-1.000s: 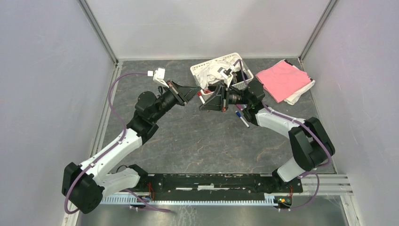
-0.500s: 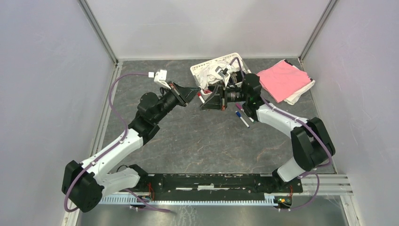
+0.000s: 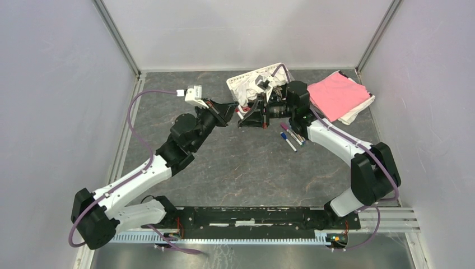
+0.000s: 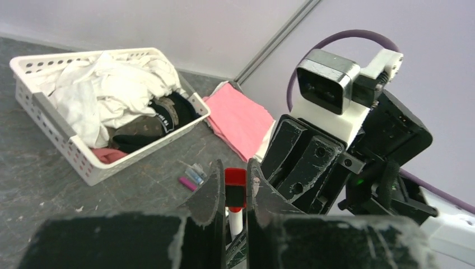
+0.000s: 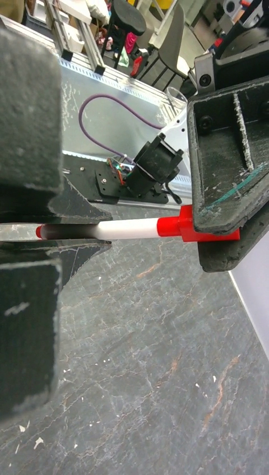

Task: Insert the pens into the pen caps
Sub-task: Press the pen cap onto the pen.

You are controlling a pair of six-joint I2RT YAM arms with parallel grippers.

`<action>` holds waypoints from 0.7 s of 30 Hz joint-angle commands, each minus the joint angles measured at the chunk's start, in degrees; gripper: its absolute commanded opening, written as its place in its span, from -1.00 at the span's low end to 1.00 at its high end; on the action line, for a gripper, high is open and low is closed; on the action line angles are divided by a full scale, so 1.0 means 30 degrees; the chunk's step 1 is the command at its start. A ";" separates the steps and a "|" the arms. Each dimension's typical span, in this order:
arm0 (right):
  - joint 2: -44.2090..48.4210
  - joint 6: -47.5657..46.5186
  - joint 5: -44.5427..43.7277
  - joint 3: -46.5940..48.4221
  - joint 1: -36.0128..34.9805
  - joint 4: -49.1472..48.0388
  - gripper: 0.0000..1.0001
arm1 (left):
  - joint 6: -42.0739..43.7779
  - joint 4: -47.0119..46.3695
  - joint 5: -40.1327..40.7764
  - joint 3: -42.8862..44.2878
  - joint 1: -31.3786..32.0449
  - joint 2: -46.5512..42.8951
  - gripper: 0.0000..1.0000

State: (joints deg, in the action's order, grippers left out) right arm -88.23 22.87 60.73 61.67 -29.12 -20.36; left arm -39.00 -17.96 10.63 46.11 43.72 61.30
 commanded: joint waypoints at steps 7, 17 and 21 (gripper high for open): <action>-0.0613 0.7719 -0.3573 0.3751 0.0048 -1.3007 -1.00 | -0.1164 -0.2179 -1.3711 -0.3584 0.2959 0.2798 -0.95; -0.0306 0.9795 -0.2976 0.3534 0.0430 -1.5790 -1.00 | -0.1450 -0.0225 -1.3348 -0.3429 0.2330 0.2772 -0.95; 0.0053 1.0359 -0.3106 0.2627 0.0629 -1.5660 -1.00 | 0.0166 0.3917 -1.0377 -0.2162 0.2004 0.2365 -0.95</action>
State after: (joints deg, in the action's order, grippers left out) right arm -90.74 50.24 76.23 65.12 -26.94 -53.95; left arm -36.62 -44.58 -1.72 42.87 44.21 63.53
